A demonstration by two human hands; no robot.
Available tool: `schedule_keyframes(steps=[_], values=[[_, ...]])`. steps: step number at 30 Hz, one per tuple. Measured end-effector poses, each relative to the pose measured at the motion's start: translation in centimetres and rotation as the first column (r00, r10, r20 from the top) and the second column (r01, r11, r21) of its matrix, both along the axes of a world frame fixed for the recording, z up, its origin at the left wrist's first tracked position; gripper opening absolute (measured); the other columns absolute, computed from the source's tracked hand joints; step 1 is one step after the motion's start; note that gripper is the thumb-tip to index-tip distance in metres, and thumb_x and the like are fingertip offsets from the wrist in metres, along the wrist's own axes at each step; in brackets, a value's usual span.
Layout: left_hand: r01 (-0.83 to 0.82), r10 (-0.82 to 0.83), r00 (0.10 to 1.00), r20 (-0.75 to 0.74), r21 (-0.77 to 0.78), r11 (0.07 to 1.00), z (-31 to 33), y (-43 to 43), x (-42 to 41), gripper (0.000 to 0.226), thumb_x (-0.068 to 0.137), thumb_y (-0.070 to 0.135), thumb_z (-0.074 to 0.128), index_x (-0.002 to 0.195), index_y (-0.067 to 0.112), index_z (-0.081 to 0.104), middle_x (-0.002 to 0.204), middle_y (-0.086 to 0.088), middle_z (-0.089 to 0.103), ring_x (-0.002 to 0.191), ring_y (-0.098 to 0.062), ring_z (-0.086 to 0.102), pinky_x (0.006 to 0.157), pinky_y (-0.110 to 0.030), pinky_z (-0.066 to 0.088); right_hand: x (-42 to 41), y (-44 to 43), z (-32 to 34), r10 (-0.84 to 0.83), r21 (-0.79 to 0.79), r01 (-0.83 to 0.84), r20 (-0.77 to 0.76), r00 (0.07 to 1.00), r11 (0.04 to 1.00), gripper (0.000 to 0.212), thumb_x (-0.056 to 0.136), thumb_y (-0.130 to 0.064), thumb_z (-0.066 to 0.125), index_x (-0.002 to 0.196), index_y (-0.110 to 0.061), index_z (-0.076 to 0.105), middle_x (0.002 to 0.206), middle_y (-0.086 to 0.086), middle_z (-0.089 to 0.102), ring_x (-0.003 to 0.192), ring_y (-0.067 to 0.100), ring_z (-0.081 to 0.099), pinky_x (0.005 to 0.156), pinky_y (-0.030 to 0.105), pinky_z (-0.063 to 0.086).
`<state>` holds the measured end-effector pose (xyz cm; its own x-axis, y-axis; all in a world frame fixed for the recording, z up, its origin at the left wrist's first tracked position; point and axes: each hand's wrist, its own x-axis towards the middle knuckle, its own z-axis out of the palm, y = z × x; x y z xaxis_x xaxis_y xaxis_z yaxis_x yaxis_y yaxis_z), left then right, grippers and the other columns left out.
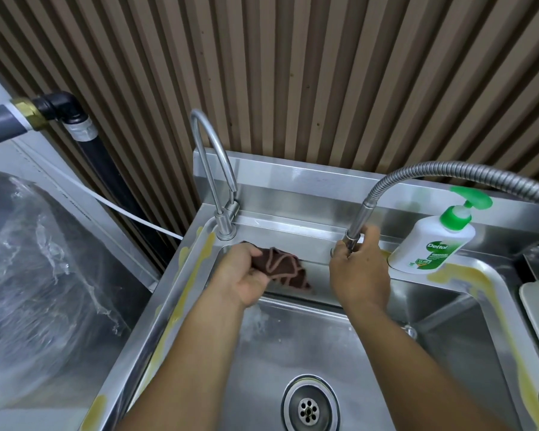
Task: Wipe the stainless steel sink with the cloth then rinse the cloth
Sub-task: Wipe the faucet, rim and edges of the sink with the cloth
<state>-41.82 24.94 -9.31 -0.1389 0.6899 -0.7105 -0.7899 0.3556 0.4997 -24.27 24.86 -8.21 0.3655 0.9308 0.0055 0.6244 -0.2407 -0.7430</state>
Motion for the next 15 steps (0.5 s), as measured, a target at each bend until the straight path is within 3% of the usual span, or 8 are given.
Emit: schedule_keyframes(steps=[2,3,6,8,11,15], values=[[-0.124,0.124,0.991,-0.046,0.007,0.992,-0.4,0.3,-1.6,0.04,0.077,-0.011,0.036,0.101,0.004,0.063,0.103,-0.019,0.067,0.093,-0.032,0.065,0.089,-0.052,0.057,0.0,0.0,0.0,-0.004,-0.003,0.004,-0.004,1.0,1.0,0.015,0.1,-0.031,0.051,0.106,-0.034,0.038,0.099,0.0,0.067,0.088,0.03,0.059,0.07,0.036,0.04],[-0.163,0.162,0.983,-0.086,-0.007,0.987,-0.6,0.3,-1.8,0.038,0.075,-0.01,0.037,0.095,0.007,0.065,0.1,-0.017,0.069,0.088,-0.031,0.067,0.084,-0.049,0.059,0.0,0.0,0.0,-0.005,-0.004,0.005,-0.007,1.0,1.0,0.015,0.1,-0.03,0.051,0.106,-0.034,0.038,0.099,0.0,0.067,0.088,0.03,0.059,0.07,0.036,0.04],[-0.129,0.104,0.969,-0.224,-0.104,0.986,-1.3,-0.2,0.3,0.028,0.084,-0.007,0.036,0.079,0.01,0.057,0.075,-0.013,0.063,0.064,-0.026,0.058,0.048,-0.031,0.052,0.0,0.0,0.0,-0.007,-0.005,0.007,-0.012,1.0,1.0,0.014,0.1,-0.031,0.051,0.106,-0.034,0.039,0.098,0.0,0.068,0.088,0.03,0.059,0.07,0.036,0.039],[-0.047,0.008,0.975,-0.222,-0.173,0.984,-2.8,-0.5,2.4,0.028,0.088,-0.007,0.033,0.081,0.012,0.052,0.072,-0.012,0.056,0.061,-0.025,0.053,0.036,-0.029,0.047,0.0,0.0,0.1,-0.007,-0.004,0.007,-0.012,1.0,1.0,0.013,0.1,-0.03,0.05,0.107,-0.033,0.039,0.098,0.001,0.068,0.087,0.031,0.059,0.07,0.036,0.039],[0.165,-0.205,0.962,-0.183,-0.214,0.963,-2.6,-0.6,4.3,0.024,0.087,-0.007,0.031,0.086,0.006,0.051,0.075,-0.016,0.054,0.065,-0.029,0.054,0.052,-0.042,0.054,0.0,-0.1,0.1,-0.002,0.002,0.002,-0.016,1.0,1.0,0.012,0.1,-0.03,0.05,0.106,-0.031,0.04,0.097,0.001,0.067,0.086,0.031,0.057,0.069,0.036,0.038],[0.151,-0.169,0.975,-0.144,-0.124,0.981,0.4,-0.1,3.5,0.027,0.085,-0.011,0.028,0.083,0.003,0.05,0.076,-0.015,0.054,0.069,-0.03,0.055,0.074,-0.052,0.054,0.0,-0.1,0.1,0.002,0.009,-0.002,-0.018,1.0,1.0,0.012,0.1,-0.029,0.05,0.107,-0.03,0.041,0.097,0.001,0.067,0.084,0.029,0.055,0.068,0.036,0.037]])
